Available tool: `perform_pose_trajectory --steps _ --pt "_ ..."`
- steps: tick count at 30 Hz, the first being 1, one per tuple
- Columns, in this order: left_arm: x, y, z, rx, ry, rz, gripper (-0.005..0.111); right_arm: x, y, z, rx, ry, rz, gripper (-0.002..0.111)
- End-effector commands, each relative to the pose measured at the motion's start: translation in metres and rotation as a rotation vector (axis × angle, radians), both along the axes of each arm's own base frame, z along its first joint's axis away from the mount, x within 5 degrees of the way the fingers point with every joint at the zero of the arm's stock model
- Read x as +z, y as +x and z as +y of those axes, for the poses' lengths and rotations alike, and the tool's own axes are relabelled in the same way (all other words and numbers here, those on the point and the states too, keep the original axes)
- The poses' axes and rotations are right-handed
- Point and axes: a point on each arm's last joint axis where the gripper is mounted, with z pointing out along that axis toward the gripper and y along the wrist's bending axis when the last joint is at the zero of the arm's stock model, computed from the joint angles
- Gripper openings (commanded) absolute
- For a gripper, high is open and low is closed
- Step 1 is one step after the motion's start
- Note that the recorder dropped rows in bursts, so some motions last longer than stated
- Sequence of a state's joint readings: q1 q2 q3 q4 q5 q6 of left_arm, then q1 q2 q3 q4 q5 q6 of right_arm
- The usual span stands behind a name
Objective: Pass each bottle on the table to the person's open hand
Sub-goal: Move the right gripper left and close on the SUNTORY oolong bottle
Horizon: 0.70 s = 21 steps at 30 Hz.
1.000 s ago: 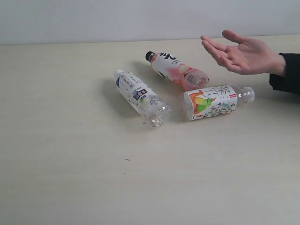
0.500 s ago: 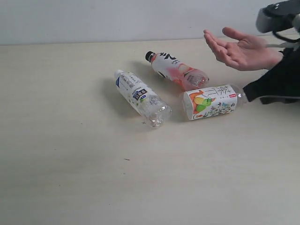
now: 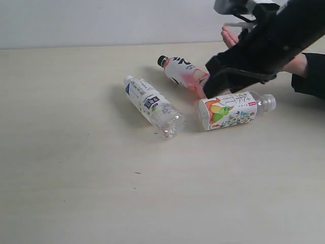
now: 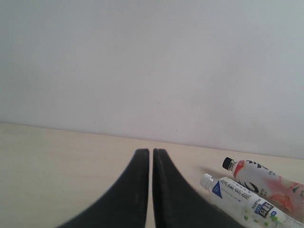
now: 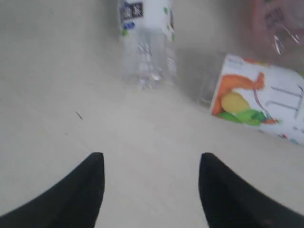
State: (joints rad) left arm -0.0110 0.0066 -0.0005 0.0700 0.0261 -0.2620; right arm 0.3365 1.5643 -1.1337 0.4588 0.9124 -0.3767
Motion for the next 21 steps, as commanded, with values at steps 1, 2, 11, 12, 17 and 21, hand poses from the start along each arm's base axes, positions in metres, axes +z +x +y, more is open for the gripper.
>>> perform_pose_trajectory --steps 1,2,11,12,17,21 --pt "0.001 -0.001 0.000 0.000 0.003 -0.011 0.005 0.005 0.017 0.016 0.069 0.110 -0.036 0.061" --pt "0.001 -0.001 0.000 0.000 0.003 -0.011 0.005 0.005 0.020 0.020 0.089 0.140 -0.043 0.062" --pt "0.001 -0.001 0.000 0.000 0.003 -0.011 0.005 -0.009 0.039 0.069 0.236 0.160 -0.147 0.064" --pt "0.001 -0.001 0.000 0.000 0.003 -0.011 0.005 -0.011 0.041 0.074 0.255 0.139 -0.166 0.064" --pt "0.001 -0.001 0.000 0.000 0.003 -0.011 0.005 -0.028 0.056 0.101 0.261 -0.007 -0.208 0.072" --pt "0.001 -0.001 0.000 0.000 0.003 -0.011 0.005 -0.045 0.064 0.121 0.290 -0.106 -0.222 0.074"
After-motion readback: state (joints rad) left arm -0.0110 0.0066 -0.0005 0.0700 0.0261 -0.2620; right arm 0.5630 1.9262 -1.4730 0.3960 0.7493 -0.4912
